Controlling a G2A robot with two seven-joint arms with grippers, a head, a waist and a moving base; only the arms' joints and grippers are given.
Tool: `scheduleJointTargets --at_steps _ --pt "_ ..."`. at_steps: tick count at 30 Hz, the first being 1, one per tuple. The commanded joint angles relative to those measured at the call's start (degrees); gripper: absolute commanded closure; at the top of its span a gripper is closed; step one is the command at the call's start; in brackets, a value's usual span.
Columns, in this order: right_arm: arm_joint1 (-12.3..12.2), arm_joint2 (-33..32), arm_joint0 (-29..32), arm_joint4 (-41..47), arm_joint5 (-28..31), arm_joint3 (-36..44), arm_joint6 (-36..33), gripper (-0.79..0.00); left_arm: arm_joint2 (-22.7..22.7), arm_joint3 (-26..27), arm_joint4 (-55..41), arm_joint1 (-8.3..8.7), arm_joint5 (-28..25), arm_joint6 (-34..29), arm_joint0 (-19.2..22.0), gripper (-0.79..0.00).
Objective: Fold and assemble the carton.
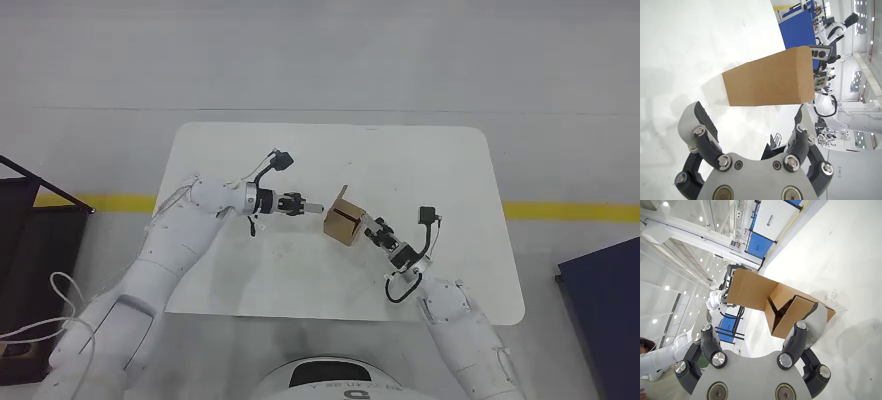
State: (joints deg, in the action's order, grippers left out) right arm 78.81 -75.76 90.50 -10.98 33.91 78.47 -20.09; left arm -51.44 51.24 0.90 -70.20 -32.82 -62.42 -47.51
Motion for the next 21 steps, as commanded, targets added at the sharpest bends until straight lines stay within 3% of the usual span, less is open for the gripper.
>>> scheduleJointTargets --at_steps 1,12,21 --pt "-0.14 0.15 0.18 0.39 -0.34 0.31 -1.18 -0.785 1.70 -0.65 0.66 -0.61 0.40 -0.43 0.99 -0.785" --pt "0.04 2.82 -0.65 2.75 1.58 -1.74 1.56 -0.785 10.09 -6.20 3.45 -4.88 4.04 0.34 6.39 -0.763" --pt "-0.25 2.62 -0.98 2.77 2.67 -3.42 3.71 -0.779 12.53 -10.15 2.87 -6.94 3.75 0.64 8.61 -0.733"
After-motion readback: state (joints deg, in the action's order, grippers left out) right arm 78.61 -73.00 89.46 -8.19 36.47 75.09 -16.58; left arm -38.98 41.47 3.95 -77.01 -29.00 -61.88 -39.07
